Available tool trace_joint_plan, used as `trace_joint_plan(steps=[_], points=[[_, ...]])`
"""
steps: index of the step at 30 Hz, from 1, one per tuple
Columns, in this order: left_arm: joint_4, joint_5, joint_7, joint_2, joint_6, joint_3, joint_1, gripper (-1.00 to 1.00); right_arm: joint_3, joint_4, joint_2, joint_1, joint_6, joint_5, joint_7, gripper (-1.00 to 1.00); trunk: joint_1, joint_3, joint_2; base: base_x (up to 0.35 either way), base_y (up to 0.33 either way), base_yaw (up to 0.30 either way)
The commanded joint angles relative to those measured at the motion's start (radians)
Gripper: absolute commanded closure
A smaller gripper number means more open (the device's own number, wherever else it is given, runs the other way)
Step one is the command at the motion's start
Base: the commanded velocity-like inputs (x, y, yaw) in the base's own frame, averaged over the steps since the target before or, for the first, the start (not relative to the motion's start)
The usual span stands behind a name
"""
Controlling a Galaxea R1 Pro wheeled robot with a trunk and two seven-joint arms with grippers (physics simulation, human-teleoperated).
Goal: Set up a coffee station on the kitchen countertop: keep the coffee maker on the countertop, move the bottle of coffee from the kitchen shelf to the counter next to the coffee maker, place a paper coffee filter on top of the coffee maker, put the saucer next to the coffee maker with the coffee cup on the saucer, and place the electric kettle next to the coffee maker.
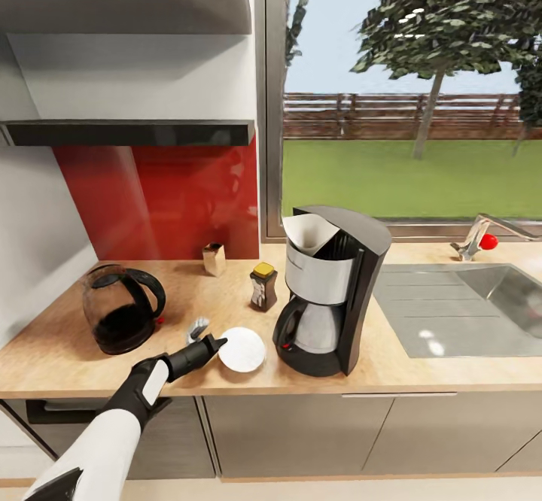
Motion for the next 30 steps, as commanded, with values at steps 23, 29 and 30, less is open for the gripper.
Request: trace_joint_plan(steps=[23, 29, 30], points=[[0.052, -0.008, 0.003, -0.014, -0.033, 0.004, 0.002, 1.00, 0.008, 0.000, 0.000, -0.001, 0.000, -0.010, 0.002, -1.00, 0.001, -0.002, -0.002, 0.068, 0.000, 0.000], [0.051, -0.010, 0.011, -0.014, -0.034, 0.001, 0.024, 1.00, 0.008, 0.002, 0.000, -0.001, 0.001, -0.010, 0.002, -1.00, 0.001, -0.002, -0.002, 0.001, 0.000, 0.000], [0.051, -0.009, 0.023, -0.013, -0.035, 0.001, 0.026, 1.00, 0.008, 0.002, 0.000, -0.001, 0.000, -0.010, 0.002, -1.00, 0.001, -0.002, -0.002, 0.000, 0.000, 0.000]])
